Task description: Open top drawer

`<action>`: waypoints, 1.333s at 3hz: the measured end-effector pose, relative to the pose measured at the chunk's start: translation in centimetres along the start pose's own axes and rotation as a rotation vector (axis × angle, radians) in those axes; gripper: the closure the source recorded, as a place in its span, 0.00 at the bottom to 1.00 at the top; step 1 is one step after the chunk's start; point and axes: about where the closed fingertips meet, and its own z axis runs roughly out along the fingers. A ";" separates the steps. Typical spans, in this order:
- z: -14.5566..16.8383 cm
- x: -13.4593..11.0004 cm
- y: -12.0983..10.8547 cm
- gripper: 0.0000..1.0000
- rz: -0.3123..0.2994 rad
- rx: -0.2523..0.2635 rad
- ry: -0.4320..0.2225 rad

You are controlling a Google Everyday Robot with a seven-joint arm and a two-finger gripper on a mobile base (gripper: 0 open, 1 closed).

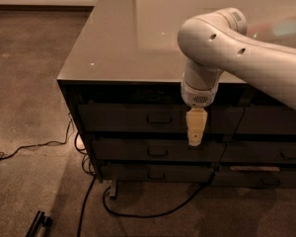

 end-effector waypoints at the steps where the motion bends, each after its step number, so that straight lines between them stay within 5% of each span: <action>1: -1.1 -0.3 -0.3 0.00 -0.021 0.035 -0.021; 2: -2.0 -0.7 -0.4 0.00 -0.049 0.058 -0.038; 4: 2.1 1.5 0.7 0.00 0.041 0.038 -0.303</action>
Offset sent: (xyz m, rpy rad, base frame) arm 0.0032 0.0101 0.0332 0.0460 -0.0936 0.0871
